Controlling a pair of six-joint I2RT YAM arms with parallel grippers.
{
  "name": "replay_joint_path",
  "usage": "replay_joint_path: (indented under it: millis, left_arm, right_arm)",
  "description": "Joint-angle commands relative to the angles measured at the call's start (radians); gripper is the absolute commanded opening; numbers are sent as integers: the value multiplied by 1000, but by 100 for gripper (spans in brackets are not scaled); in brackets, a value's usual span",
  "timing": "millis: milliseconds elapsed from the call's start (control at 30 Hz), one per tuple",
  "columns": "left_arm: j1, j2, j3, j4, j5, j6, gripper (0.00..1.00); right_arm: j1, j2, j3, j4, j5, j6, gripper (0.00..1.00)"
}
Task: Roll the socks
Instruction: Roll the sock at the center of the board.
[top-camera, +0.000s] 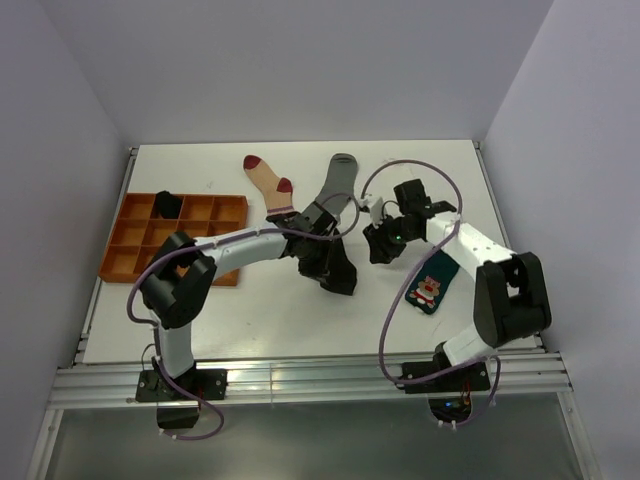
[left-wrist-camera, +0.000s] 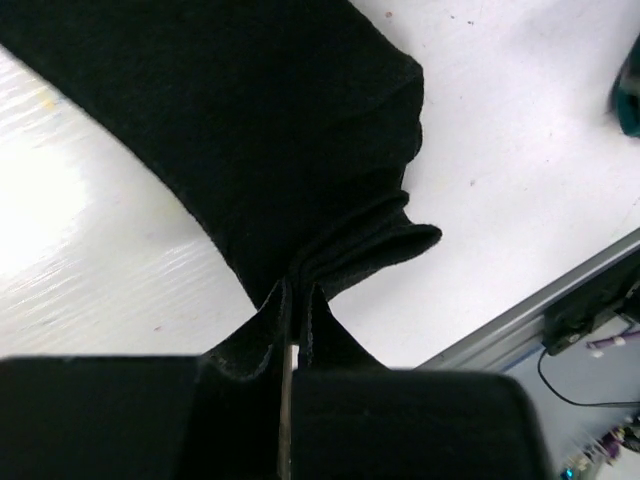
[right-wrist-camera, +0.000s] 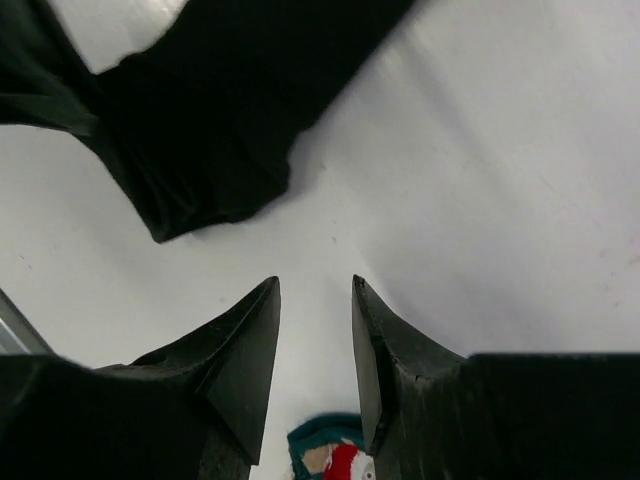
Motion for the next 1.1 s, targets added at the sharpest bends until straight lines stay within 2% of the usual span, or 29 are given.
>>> replay_joint_path:
  millis: [0, 200, 367, 667, 1067]
  left_arm:
    - [-3, 75, 48, -112, 85, -15, 0]
    - [15, 123, 11, -71, 174, -40, 0]
    - [51, 128, -58, 3, 254, -80, 0]
    - [60, 151, -44, 9, 297, -100, 0]
    - [63, 172, -37, 14, 307, -107, 0]
  right_arm:
    - [87, -77, -58, 140, 59, -59, 42]
    - [277, -181, -161, 223, 121, -95, 43]
    - [334, -249, -215, 250, 108, -153, 43]
    - [489, -376, -298, 287, 117, -187, 43]
    - [639, -315, -330, 345, 162, -202, 40]
